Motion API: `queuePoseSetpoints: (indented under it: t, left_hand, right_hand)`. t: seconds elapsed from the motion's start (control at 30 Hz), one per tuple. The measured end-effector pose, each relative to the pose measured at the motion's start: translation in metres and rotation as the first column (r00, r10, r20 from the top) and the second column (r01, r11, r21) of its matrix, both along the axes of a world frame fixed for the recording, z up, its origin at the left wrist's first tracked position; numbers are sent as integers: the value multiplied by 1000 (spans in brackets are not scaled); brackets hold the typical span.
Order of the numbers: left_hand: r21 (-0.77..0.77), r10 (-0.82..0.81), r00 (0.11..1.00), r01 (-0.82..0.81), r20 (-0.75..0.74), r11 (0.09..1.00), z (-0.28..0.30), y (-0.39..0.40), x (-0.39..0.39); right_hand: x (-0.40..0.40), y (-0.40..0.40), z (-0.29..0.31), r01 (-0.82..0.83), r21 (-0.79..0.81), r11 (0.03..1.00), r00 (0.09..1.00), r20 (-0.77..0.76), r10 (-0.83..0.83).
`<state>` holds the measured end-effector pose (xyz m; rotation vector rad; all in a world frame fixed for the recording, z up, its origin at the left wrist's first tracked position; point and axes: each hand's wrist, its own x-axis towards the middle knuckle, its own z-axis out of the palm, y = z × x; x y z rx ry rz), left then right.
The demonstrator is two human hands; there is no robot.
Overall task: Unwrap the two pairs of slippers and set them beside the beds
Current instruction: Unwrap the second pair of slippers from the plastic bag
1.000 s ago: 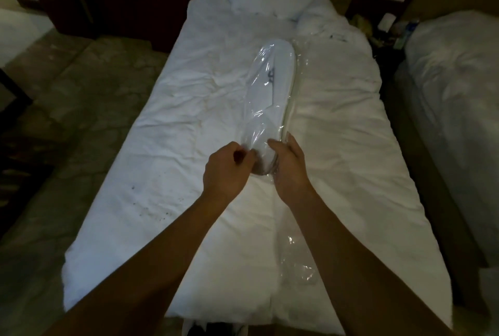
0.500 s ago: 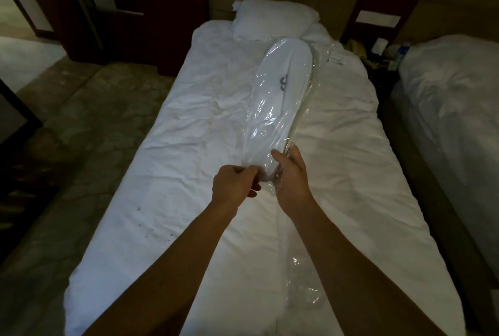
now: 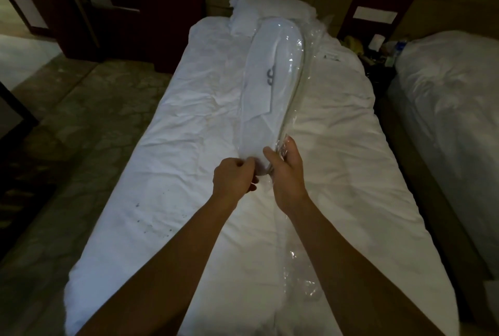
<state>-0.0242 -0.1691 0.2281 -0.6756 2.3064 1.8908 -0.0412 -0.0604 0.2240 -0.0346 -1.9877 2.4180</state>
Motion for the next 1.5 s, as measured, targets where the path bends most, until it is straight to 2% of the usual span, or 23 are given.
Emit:
queuePoseSetpoints:
  t: [0.13, 0.23, 0.47, 0.6, 0.73, 0.97, 1.1, 1.17, 1.3, 1.4, 1.5]
  left_hand:
    - [-45, -27, 1000, 28, 8, 999, -1, 0, 0]
    - [-25, 9, 1000, -9, 3, 1000, -5, 1, 3]
    - [216, 192, 981, -180, -32, 960, -15, 9, 21]
    - [305, 254, 967, -235, -24, 923, -22, 14, 28]
    - [320, 304, 952, -298, 33, 899, -32, 10, 34]
    - [441, 211, 977, -177, -29, 880, -37, 14, 57]
    - [440, 65, 996, -30, -66, 898, -40, 17, 69]
    - [452, 21, 1000, -10, -19, 892, -41, 10, 66]
    - [430, 163, 957, -256, 242, 866, -40, -22, 45]
    - [403, 275, 950, -313, 150, 860, -13, -48, 13]
    - [337, 150, 988, -126, -47, 933, 35, -55, -17]
  right_hand:
    - [4, -1, -2, 0, 60, 998, 999, -34, 2]
    - [6, -1, -4, 8, 70, 997, 1000, -15, -7]
    - [2, 3, -1, 76, -106, 991, 984, 166, -58]
    - [2, 6, 0, 59, -114, 992, 984, 173, -38]
    - [-2, 10, 8, 89, -170, 981, 981, 186, -57]
    - [-14, 14, 21, 150, -221, 964, 957, 277, -86]
    - [-16, 17, 25, 141, -228, 963, 952, 299, -69]
    - [-16, 21, 29, 120, -209, 971, 951, 306, -52]
    - [-19, 32, 41, 46, -209, 977, 960, 280, 15]
    - [-20, 37, 50, -35, -205, 978, 963, 255, 88]
    - [-19, 34, 51, -91, -237, 967, 952, 265, 155]
